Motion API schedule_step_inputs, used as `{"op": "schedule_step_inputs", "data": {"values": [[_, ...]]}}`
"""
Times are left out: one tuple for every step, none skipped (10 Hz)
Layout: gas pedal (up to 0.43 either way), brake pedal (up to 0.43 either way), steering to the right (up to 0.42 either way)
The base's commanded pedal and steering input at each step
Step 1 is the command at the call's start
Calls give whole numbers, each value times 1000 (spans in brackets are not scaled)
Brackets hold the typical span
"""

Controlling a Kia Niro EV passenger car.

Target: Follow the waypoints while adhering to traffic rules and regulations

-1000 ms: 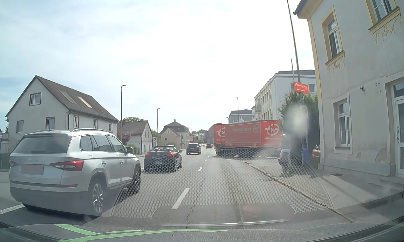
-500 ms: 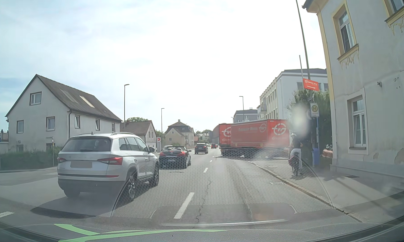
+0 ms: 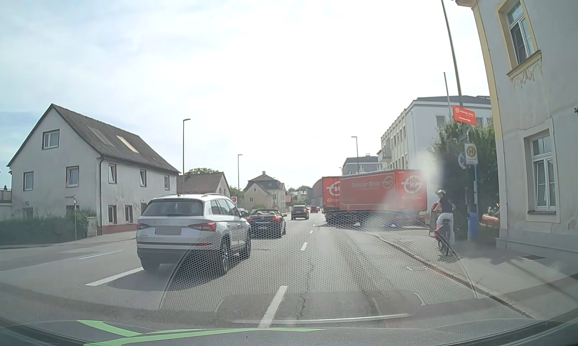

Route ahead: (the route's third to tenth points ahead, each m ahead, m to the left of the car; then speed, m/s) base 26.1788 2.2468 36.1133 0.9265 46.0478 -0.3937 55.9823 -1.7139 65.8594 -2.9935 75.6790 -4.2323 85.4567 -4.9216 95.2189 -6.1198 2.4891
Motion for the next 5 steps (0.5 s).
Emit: {"op": "schedule_step_inputs", "data": {"values": [[157, 0, -70], [157, 0, -65], [157, 0, -58], [169, 0, -53], [169, 0, -47]]}}
